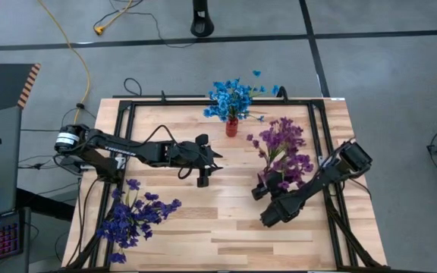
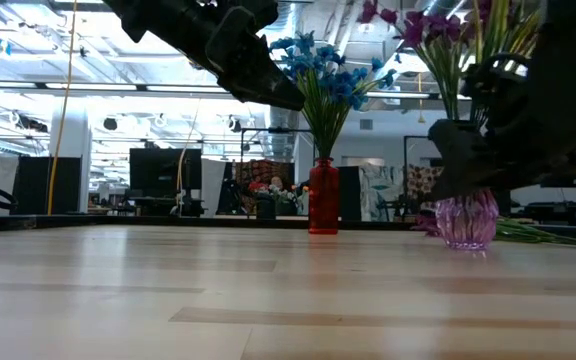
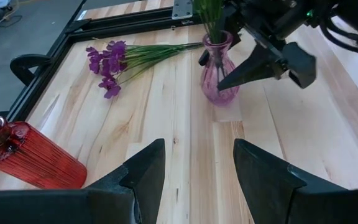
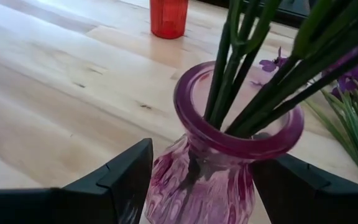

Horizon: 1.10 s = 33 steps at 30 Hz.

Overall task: Sort flowers into vase by color
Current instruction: Adjust the violet vase and the violet flowers inside it, then put the violet flowers into the violet vase

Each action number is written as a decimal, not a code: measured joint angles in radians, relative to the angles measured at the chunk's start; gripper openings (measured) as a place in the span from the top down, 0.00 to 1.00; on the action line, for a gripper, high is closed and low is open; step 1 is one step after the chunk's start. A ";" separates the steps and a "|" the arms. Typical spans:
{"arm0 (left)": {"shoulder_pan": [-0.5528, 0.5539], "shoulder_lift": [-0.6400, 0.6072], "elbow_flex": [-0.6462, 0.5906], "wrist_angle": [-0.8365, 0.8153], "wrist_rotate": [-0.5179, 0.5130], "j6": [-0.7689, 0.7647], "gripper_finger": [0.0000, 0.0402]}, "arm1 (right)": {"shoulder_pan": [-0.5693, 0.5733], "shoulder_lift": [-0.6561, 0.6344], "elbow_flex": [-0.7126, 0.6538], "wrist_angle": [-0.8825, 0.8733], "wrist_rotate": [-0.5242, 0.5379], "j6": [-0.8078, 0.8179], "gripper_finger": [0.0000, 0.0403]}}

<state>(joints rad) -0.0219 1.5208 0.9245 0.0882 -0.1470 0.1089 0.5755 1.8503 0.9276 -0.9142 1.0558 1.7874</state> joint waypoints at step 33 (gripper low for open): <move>0.000 0.000 0.000 0.000 0.000 0.000 0.55 | 0.145 0.000 0.000 -0.162 0.039 0.037 0.29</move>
<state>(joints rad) -0.0219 1.5208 0.9245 0.0883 -0.1467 0.1089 0.7205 1.8503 0.9279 -1.0758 1.0949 1.8248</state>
